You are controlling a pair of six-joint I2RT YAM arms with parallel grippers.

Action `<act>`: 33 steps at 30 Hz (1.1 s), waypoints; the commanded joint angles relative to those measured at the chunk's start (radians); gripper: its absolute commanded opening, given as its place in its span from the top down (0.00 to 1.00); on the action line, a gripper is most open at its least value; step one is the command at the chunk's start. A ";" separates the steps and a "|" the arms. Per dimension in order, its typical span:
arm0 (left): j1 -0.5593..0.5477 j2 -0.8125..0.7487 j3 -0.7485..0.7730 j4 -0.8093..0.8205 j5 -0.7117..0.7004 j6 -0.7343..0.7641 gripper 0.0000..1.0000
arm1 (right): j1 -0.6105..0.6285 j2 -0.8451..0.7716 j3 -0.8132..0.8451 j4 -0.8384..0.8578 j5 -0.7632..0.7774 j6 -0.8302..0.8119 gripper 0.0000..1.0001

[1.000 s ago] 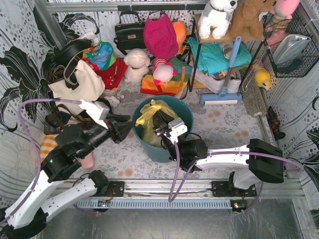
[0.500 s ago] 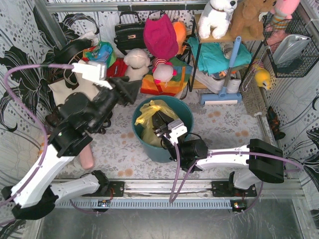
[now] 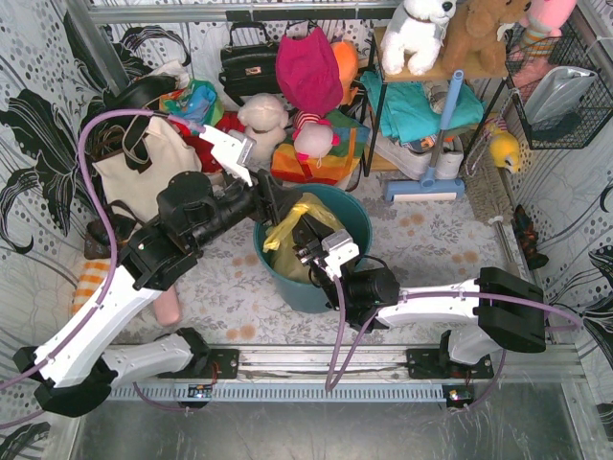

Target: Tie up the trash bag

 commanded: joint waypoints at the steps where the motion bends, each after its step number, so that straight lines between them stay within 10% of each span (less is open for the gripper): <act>1: 0.009 -0.030 -0.035 0.035 0.067 -0.030 0.38 | -0.005 -0.020 0.017 0.095 -0.010 -0.014 1.00; 33: 0.009 -0.207 -0.336 0.149 0.261 -0.280 0.37 | -0.008 0.040 0.056 0.095 -0.079 -0.089 1.00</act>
